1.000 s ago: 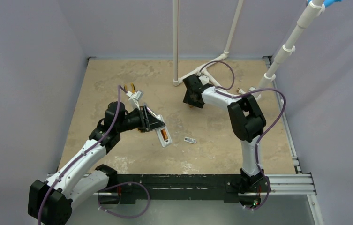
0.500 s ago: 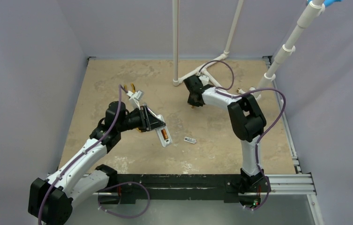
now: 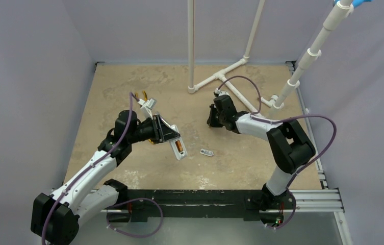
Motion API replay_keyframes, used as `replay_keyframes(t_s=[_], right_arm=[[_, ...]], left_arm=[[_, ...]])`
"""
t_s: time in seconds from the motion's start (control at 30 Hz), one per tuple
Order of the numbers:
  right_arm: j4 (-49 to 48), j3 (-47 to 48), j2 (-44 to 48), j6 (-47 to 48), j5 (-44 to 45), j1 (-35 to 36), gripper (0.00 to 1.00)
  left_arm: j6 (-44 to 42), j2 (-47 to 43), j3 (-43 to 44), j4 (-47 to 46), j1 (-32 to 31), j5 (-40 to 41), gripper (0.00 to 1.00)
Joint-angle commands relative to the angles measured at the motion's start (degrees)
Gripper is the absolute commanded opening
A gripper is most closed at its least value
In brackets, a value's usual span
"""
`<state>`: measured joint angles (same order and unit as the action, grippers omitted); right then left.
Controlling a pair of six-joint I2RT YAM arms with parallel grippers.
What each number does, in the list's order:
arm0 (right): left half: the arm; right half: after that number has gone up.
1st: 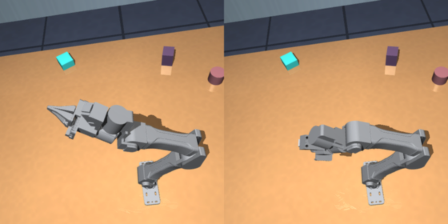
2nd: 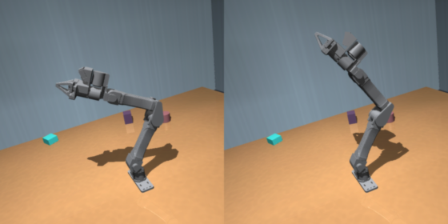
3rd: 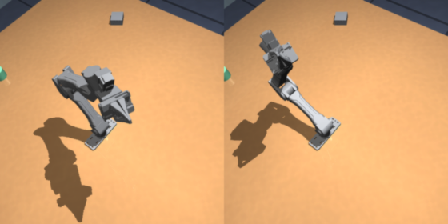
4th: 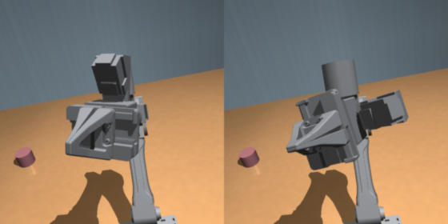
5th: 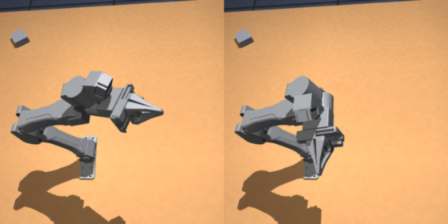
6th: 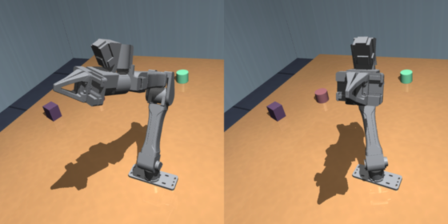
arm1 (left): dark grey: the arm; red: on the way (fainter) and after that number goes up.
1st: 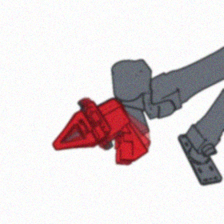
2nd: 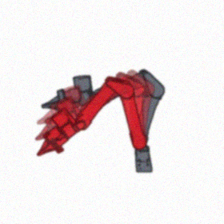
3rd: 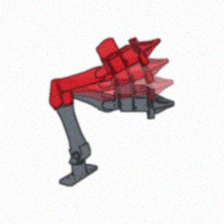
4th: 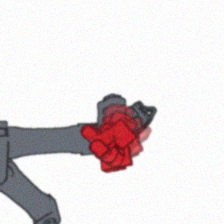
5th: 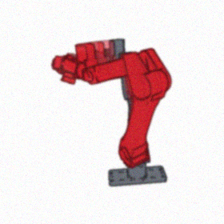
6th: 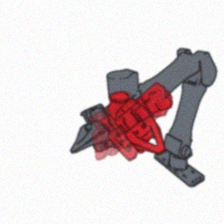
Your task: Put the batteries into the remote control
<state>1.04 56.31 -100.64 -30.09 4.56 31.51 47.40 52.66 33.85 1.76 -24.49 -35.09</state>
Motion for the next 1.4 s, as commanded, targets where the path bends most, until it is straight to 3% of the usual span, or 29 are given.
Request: replay_keyframes(t_s=[0.0, 0.13, 0.37, 0.57, 0.9, 1.1, 1.27, 1.37], right_arm=[[-5.6, -2.7, 8.5, 5.8, -6.3, 0.2, 0.00], [-9.8, -9.1, 19.3, 6.6, -11.4, 0.1, 0.00], [-9.0, -14.1, 37.8, 7.7, -14.8, 0.2, 0.00], [-18.5, -20.8, 50.4, 4.9, -17.9, 0.2, 0.00], [-29.2, -24.0, 55.6, 4.1, -33.1, 0.2, 0.00], [-30.6, -24.5, 57.9, 10.6, -43.6, 0.2, 0.00], [-32.9, -28.4, 61.9, 19.7, -44.6, 0.3, 0.00], [-39.7, -31.9, 64.3, 21.8, -46.5, 0.3, 0.00]], left_arm=[[0.6, 0.0, 0.7, -3.5, 0.3, 0.2, 0.00], [0.8, 0.2, 1.3, -3.5, 0.3, 0.0, 0.00], [1.3, -0.8, 2.9, -2.9, 0.3, 0.7, 0.00], [2.3, -2.6, 3.6, -5.7, 0.2, -1.5, 0.00], [1.0, -3.0, 5.9, -7.2, -3.7, -3.2, 0.00], [-0.8, -2.0, 8.1, -6.9, -8.7, -0.9, 0.00], [-1.7, -2.0, 8.9, -6.9, -10.5, 0.2, 0.00], [-1.9, -2.2, 9.0, -7.4, -11.0, 0.5, 0.00]])
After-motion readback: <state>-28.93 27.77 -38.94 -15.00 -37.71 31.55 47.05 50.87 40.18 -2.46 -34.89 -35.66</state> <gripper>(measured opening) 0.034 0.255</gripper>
